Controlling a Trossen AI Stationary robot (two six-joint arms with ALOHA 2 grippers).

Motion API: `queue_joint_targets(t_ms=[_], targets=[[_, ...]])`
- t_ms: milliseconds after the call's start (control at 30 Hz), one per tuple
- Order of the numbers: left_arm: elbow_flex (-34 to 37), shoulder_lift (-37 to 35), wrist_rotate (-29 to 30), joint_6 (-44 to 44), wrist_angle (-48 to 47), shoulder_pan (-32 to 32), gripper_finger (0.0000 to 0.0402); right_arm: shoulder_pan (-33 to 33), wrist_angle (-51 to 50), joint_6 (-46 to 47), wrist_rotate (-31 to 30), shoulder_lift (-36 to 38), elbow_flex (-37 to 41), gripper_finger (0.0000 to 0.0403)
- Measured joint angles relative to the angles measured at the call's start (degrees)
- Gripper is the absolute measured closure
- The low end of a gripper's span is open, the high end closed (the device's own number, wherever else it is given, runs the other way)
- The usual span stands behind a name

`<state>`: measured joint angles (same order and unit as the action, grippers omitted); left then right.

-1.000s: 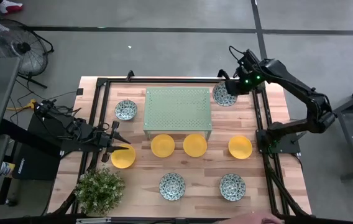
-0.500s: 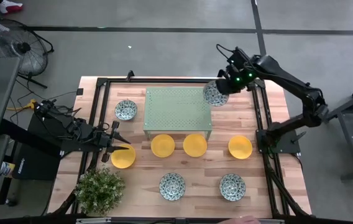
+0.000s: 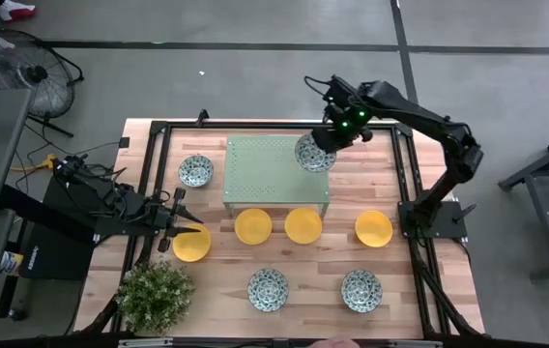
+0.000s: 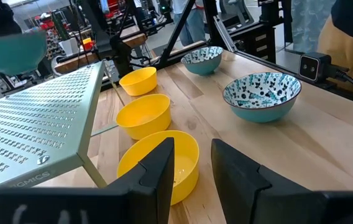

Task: Pick & Place Mini bowls
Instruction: Put the blue bowl on the shelf

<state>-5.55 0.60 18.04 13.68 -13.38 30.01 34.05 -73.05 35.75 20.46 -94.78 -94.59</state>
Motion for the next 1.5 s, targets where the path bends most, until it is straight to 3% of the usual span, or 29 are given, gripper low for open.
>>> queue_joint_targets(t_ms=[233, 1500], targets=[[0.0, 0.0, 0.0, 0.0, 0.0, 0.0, 0.0298, -1.9, 0.0, -0.2, 0.6, -3.7, -2.1, 0.0391], [0.0, 0.0, 0.0, 0.0, 0.0, 0.0, 0.0298, -3.5, 1.1, -1.7, -0.7, -7.0, -2.1, 0.0391]])
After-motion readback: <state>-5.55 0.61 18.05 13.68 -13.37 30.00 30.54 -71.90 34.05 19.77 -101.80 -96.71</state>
